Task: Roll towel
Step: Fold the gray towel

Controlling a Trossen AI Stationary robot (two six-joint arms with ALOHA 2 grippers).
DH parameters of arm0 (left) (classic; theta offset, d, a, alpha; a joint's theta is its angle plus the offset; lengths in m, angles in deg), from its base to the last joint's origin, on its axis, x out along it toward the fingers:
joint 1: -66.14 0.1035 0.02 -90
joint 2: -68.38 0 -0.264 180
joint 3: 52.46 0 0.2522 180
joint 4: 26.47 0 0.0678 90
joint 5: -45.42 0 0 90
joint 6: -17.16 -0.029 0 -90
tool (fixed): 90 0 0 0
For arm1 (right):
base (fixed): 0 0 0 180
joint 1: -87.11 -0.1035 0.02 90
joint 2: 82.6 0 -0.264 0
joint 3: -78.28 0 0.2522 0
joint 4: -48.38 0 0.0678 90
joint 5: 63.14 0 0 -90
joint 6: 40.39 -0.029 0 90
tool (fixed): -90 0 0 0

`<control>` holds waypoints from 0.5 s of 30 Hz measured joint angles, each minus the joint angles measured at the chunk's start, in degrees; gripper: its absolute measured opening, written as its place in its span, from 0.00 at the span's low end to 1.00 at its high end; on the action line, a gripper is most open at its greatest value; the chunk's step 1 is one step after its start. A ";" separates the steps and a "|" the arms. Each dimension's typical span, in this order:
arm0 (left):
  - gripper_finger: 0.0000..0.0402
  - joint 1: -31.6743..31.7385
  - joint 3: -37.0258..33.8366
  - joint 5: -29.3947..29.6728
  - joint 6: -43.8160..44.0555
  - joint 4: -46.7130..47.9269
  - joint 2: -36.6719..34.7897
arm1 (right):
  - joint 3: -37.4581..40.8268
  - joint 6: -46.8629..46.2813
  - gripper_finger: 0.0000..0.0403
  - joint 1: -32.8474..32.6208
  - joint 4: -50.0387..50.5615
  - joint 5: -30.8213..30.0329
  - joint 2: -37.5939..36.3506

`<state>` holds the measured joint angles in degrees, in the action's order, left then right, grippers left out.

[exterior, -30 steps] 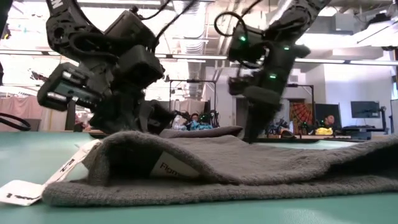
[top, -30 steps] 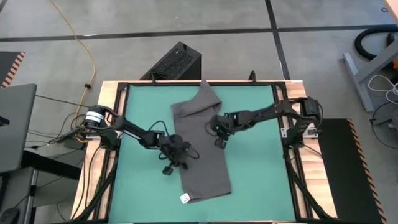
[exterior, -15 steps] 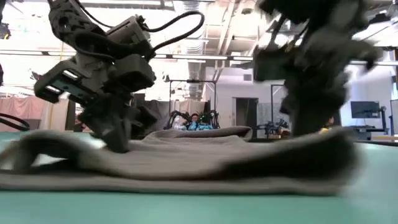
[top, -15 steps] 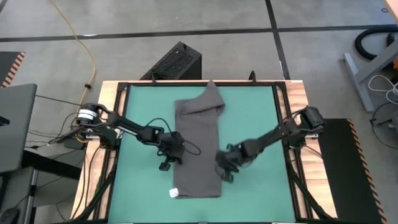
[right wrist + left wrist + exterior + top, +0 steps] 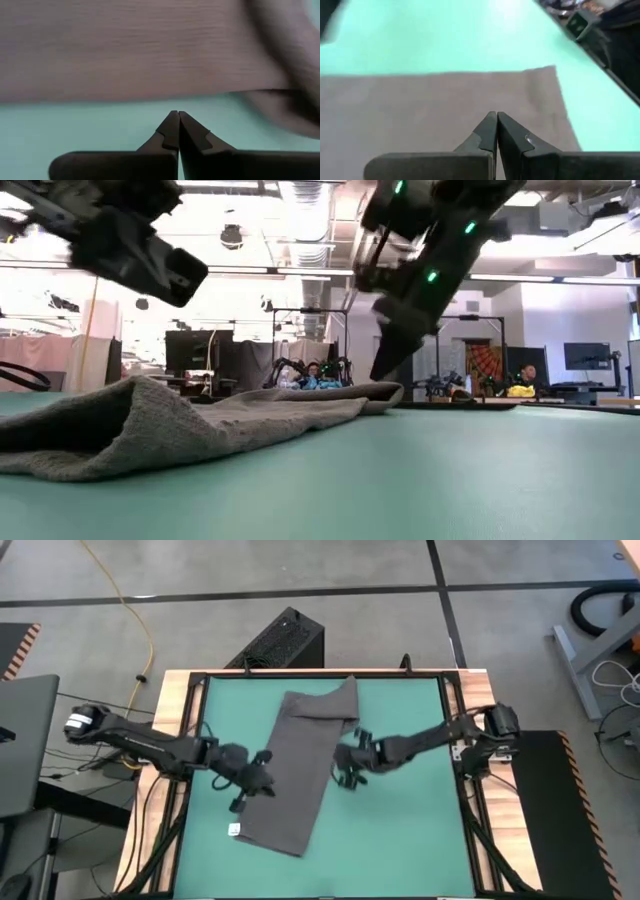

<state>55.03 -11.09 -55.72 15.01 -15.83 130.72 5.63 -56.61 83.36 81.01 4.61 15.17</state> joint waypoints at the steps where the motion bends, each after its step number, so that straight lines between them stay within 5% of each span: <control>1: 0.00 -1.64 -1.81 1.69 1.14 -5.71 1.40 | 0.37 -0.10 0.06 1.87 0.14 -0.20 0.00; 4: 0.00 -5.28 -4.87 9.26 3.62 -16.98 6.41 | 1.43 -0.20 0.06 6.12 0.44 -0.22 0.00; 8: 0.00 -7.52 -3.78 14.69 4.39 -20.41 12.34 | 2.86 -0.20 0.06 9.56 -0.01 -0.26 0.02; 15: 0.12 -12.81 6.19 7.85 2.49 -12.12 19.74 | 3.00 1.11 0.06 12.62 -0.87 -0.28 0.04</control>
<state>42.22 -4.90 -47.87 17.50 -27.94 150.46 8.64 -55.50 95.98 80.14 4.34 15.22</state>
